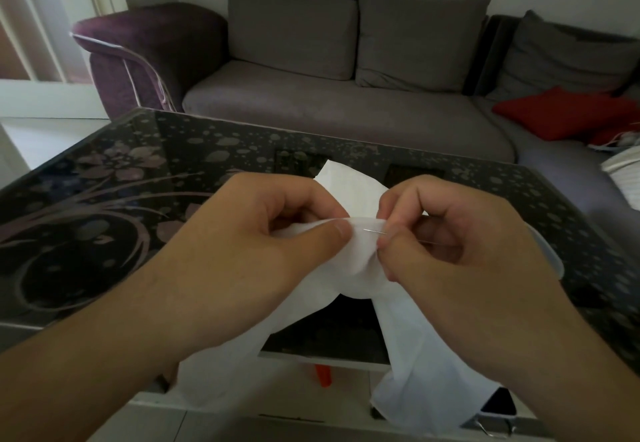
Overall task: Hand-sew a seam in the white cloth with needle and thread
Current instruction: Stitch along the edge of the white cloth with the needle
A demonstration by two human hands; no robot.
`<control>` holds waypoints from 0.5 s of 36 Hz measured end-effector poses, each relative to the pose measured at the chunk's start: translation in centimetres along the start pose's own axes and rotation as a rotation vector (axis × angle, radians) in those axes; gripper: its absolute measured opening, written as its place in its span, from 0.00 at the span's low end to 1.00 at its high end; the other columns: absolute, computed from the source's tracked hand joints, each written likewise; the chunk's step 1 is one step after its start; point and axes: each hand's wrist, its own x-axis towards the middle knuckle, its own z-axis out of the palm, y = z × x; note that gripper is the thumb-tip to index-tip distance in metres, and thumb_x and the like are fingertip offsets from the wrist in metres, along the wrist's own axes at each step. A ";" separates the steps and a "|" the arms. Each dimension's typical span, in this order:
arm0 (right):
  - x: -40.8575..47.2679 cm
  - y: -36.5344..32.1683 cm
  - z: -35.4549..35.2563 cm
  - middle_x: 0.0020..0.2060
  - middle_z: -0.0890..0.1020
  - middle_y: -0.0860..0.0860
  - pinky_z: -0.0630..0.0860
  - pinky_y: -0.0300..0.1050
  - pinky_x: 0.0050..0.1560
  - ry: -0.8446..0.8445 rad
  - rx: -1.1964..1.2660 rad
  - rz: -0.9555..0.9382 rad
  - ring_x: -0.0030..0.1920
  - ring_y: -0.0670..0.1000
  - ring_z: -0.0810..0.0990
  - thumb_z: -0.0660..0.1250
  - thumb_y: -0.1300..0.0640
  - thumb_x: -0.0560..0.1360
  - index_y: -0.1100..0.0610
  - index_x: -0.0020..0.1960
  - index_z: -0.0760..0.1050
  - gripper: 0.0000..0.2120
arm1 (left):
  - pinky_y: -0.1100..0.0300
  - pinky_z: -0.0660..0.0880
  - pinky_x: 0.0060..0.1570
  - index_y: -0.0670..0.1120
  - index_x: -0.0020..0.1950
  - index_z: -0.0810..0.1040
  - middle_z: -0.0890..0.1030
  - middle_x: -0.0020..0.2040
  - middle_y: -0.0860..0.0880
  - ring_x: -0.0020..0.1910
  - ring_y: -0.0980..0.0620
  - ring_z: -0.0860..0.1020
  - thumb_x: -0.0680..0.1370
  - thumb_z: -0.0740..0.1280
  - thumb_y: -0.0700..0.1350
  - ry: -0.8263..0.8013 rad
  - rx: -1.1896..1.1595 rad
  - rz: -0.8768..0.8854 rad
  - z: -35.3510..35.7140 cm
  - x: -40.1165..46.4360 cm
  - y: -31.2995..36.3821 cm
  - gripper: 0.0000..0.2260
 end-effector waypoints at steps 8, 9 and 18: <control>0.0 -0.2 -0.2 0.43 0.82 0.44 0.75 0.27 0.37 -0.021 0.020 -0.041 0.44 0.43 0.83 0.67 0.58 0.69 0.54 0.38 0.78 0.02 | 0.62 0.74 0.46 0.55 0.43 0.86 0.85 0.40 0.59 0.43 0.60 0.84 0.74 0.69 0.53 0.003 -0.030 -0.019 0.0 -0.1 0.1 0.06; 0.0 -0.2 -0.2 0.42 0.82 0.44 0.75 0.27 0.37 -0.024 0.018 -0.045 0.43 0.43 0.83 0.67 0.58 0.69 0.54 0.38 0.78 0.01 | 0.63 0.74 0.46 0.55 0.43 0.86 0.85 0.40 0.59 0.43 0.60 0.84 0.74 0.69 0.52 0.005 -0.028 -0.020 0.1 -0.1 0.1 0.06; 0.0 -0.2 -0.4 0.41 0.82 0.45 0.75 0.27 0.37 -0.046 0.025 -0.079 0.44 0.46 0.82 0.69 0.61 0.69 0.55 0.38 0.77 0.03 | 0.64 0.73 0.44 0.55 0.43 0.86 0.85 0.40 0.59 0.42 0.60 0.83 0.73 0.69 0.53 0.015 -0.032 -0.015 0.1 -0.2 0.1 0.07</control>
